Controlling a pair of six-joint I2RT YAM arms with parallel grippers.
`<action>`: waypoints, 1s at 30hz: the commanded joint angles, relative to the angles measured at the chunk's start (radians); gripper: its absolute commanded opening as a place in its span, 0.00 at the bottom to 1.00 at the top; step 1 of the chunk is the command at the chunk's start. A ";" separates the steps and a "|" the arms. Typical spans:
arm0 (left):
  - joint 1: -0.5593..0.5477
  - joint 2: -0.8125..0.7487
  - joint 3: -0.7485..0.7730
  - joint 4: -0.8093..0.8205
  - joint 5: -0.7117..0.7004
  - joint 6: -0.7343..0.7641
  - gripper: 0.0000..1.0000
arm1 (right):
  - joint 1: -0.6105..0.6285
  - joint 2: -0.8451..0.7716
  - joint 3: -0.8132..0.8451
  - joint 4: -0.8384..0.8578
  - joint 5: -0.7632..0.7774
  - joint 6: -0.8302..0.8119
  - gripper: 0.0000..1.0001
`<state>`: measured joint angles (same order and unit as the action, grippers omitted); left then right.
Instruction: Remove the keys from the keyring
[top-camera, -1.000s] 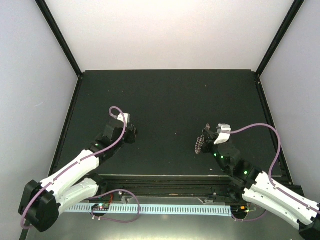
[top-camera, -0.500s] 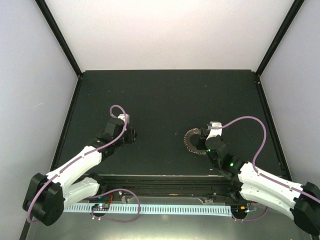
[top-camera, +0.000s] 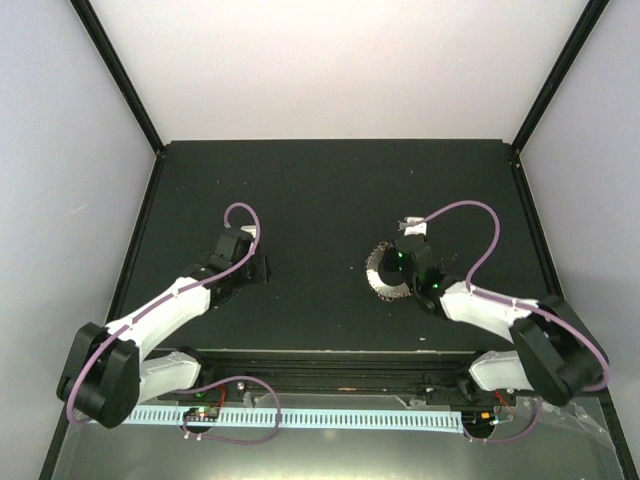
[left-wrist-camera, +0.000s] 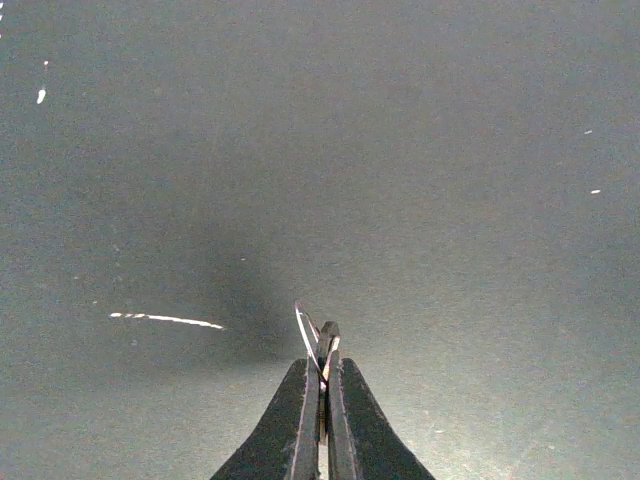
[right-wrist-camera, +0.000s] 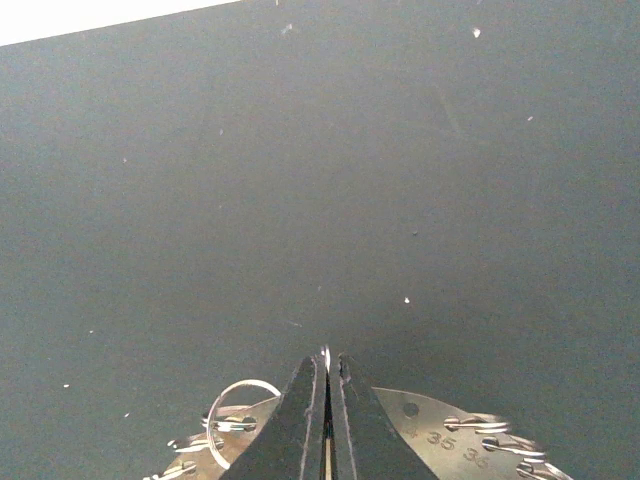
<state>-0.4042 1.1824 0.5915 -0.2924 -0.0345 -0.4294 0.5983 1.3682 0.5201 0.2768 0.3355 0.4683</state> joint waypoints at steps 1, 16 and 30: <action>0.013 0.064 0.080 -0.068 -0.055 0.040 0.02 | -0.019 0.114 0.092 0.055 -0.055 -0.020 0.01; 0.016 0.158 0.100 -0.053 0.006 0.074 0.02 | -0.047 0.367 0.228 0.022 -0.125 -0.002 0.03; 0.020 0.273 0.132 -0.056 0.031 0.105 0.01 | -0.052 0.259 0.180 0.021 -0.170 -0.010 0.52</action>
<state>-0.3920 1.4216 0.7021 -0.3367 -0.0154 -0.3515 0.5537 1.7164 0.7330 0.2836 0.1719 0.4671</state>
